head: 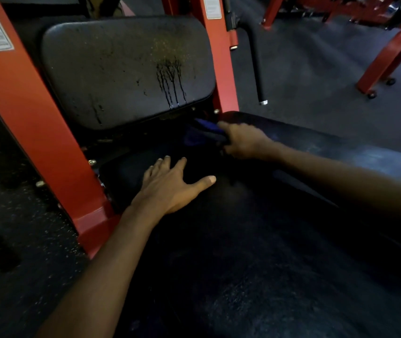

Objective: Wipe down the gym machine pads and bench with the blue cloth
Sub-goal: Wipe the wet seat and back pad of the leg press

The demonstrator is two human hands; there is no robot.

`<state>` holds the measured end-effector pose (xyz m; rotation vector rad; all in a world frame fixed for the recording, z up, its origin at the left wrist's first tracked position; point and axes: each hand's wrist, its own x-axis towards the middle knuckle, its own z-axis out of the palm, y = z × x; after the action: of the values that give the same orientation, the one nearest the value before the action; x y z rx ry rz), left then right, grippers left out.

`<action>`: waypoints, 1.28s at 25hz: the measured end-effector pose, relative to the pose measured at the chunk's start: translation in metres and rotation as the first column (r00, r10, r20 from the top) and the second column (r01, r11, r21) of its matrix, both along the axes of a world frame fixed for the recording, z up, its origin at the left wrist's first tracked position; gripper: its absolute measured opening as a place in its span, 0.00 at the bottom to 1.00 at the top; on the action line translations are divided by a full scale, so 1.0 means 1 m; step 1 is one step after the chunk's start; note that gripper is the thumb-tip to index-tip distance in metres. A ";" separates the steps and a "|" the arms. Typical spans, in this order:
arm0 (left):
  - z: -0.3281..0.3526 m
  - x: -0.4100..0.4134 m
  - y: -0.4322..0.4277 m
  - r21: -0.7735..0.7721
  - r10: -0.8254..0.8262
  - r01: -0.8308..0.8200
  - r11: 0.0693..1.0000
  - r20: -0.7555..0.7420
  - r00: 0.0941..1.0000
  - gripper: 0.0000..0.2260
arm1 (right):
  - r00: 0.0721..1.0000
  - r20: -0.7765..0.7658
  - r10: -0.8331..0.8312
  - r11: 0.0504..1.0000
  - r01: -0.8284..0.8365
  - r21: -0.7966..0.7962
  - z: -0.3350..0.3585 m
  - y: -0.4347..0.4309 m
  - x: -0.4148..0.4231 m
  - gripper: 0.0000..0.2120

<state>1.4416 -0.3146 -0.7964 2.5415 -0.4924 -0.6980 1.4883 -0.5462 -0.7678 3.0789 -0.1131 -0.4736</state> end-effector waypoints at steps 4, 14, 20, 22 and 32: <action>-0.004 -0.005 0.004 -0.024 0.023 -0.023 0.999 0.016 1.000 0.43 | 0.904 0.151 -0.401 0.910 0.412 -0.049 -0.007 -0.063 0.050 0.26; -0.005 -0.001 0.002 -0.032 0.028 -0.025 0.999 0.082 0.996 0.36 | 0.991 -0.037 0.130 0.979 -0.123 0.160 -0.056 0.062 0.078 0.23; -0.005 -0.003 0.002 -0.030 0.024 -0.021 0.999 0.080 0.997 0.37 | 0.934 0.141 -0.328 0.932 0.344 -0.113 -0.039 -0.039 0.094 0.23; -0.007 -0.001 0.001 -0.036 0.032 -0.029 0.999 0.082 0.996 0.36 | 0.975 0.112 -0.193 0.978 0.200 -0.057 -0.044 -0.004 0.092 0.25; -0.009 -0.002 0.003 -0.066 0.053 -0.048 0.997 0.086 0.995 0.34 | 0.998 0.001 -0.056 0.998 0.056 0.039 -0.042 0.000 0.095 0.24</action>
<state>1.4395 -0.3117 -0.8053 2.5232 -0.4704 -0.5459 1.5831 -0.5461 -0.8096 3.1221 -0.1935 -0.4804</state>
